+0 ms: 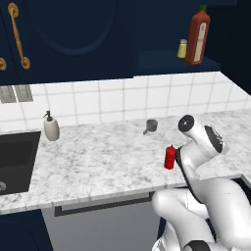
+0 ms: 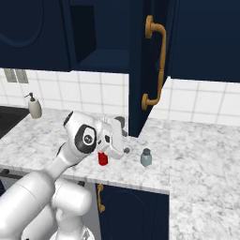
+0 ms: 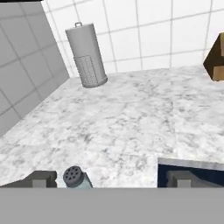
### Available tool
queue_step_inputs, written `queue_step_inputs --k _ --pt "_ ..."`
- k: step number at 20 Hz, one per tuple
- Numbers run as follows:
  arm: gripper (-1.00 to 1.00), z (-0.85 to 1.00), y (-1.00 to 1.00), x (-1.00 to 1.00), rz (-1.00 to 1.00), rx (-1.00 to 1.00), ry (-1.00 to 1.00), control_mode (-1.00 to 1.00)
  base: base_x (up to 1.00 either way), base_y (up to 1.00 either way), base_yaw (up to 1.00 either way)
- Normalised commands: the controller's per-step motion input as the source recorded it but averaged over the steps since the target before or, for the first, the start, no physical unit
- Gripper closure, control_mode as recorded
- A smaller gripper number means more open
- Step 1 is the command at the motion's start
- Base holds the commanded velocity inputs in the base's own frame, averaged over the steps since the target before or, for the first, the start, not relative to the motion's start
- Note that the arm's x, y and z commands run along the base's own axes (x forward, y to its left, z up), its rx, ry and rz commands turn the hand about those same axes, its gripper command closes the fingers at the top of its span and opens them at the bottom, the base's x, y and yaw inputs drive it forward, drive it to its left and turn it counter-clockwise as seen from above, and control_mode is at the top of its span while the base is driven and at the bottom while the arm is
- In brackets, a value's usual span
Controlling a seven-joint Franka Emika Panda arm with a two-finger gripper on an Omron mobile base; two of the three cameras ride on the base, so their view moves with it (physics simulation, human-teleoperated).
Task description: Put the shaker and condiment bottle from the counter next to their counterparts in the cabinet.
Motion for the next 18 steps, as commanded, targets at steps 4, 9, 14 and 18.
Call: queue_step_inputs --k 4,9,14,18 --pt "-1.0 0.0 0.0 -0.02 -0.03 -0.04 -0.1 -1.0 0.0 0.0 0.0" --pt "-1.0 -0.06 -0.07 0.02 0.0 0.02 0.0 -1.0 0.0 0.0 0.0" --pt "-1.0 -0.07 -0.2 0.1 -0.01 0.1 0.05 -1.0 0.0 0.0 0.0" --pt "-1.0 -0.08 0.0 0.0 0.0 0.01 0.05 -1.0 0.0 0.0 0.0"
